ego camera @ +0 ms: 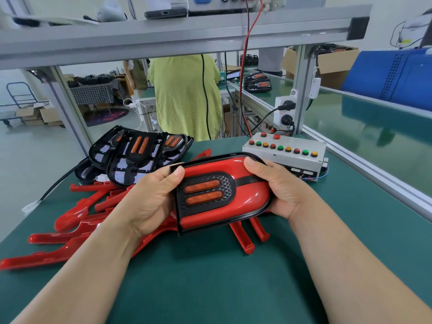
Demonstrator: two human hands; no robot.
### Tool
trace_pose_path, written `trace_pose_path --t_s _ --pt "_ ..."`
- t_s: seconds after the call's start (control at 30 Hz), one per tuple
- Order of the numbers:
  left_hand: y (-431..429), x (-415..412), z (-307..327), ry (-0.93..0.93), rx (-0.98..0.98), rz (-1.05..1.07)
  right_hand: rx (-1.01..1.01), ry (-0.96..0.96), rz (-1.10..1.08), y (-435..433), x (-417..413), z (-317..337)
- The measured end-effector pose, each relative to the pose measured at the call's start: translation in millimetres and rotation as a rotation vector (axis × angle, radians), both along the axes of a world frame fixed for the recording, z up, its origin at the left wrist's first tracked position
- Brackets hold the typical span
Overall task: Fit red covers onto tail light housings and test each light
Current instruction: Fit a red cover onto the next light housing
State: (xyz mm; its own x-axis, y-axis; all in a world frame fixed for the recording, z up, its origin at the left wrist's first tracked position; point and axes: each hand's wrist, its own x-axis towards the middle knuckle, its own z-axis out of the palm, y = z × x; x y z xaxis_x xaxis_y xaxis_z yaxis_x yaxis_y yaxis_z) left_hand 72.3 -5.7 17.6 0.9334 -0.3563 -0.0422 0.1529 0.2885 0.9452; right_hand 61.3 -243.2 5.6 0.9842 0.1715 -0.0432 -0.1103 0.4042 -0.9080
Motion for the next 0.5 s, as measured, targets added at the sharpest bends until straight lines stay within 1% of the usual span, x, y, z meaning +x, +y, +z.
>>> trace_pose_path --t_s 0.1,0.2,0.37,0.5 --pt "-2 0 -2 0.001 -0.02 0.005 -0.013 -0.037 0.031 -2 0 -2" --pt "-6 0 -4 0.004 -0.011 0.04 -0.053 -0.046 -0.003 1 0 -3" --pt "-10 -1 -5 0.024 -0.071 0.089 -0.095 -0.112 -0.063 6 1 -3" --pt "-15 0 -6 0.022 -0.073 0.133 -0.109 -0.122 -0.09 8 2 -3"
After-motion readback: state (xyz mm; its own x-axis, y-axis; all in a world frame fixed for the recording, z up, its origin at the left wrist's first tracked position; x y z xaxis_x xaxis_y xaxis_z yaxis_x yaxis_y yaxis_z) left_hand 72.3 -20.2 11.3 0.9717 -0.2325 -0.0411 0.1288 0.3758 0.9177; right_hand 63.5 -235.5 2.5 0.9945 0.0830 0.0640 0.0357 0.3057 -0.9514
